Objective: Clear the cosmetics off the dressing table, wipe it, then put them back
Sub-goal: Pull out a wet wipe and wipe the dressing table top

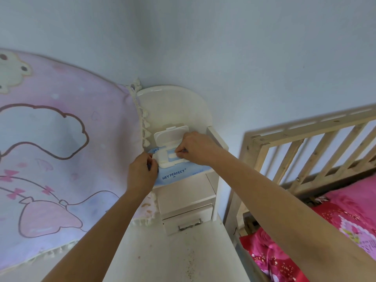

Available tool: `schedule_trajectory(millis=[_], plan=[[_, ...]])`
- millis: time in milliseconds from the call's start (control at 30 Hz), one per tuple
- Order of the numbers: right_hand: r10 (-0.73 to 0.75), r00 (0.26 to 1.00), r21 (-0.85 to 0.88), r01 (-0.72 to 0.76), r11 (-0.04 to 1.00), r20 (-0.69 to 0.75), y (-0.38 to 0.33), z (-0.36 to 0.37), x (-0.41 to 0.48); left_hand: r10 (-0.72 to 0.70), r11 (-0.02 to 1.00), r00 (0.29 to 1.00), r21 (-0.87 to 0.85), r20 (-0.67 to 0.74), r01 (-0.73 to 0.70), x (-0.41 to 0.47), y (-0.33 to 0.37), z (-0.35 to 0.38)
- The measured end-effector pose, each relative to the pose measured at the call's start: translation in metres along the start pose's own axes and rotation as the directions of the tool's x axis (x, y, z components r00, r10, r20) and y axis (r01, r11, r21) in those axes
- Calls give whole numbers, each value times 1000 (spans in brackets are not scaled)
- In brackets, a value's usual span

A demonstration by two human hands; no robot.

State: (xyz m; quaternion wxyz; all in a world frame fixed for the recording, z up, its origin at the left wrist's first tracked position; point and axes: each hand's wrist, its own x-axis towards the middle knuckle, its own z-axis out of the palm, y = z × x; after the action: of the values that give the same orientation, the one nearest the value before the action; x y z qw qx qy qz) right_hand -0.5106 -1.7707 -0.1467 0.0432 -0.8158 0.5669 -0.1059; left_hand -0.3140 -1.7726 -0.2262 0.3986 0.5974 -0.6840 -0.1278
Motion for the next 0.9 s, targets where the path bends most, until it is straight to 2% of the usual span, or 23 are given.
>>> schedule_trajectory(millis=[100,400,700,833,900], plan=[[-37,998,-55,40,998,48,-3,-6,7,2,1000,1000,9,4,-2,0,0,-1],[-73,990,-45,79,996,121,0,4,16,3,1000,1000,7,-4,-2,-1,-1,2],[-92,996,131,90,987,10,14,12,16,0,1000,1000,16,7,0,0,-4,2],[-34,999,169,38,985,-24,11,17,22,14,1000,1000,19,-7,-14,0,-5,2],[-57,997,130,62,990,-44,7,20,23,11,1000,1000,17,-12,-11,-1,-4,3]])
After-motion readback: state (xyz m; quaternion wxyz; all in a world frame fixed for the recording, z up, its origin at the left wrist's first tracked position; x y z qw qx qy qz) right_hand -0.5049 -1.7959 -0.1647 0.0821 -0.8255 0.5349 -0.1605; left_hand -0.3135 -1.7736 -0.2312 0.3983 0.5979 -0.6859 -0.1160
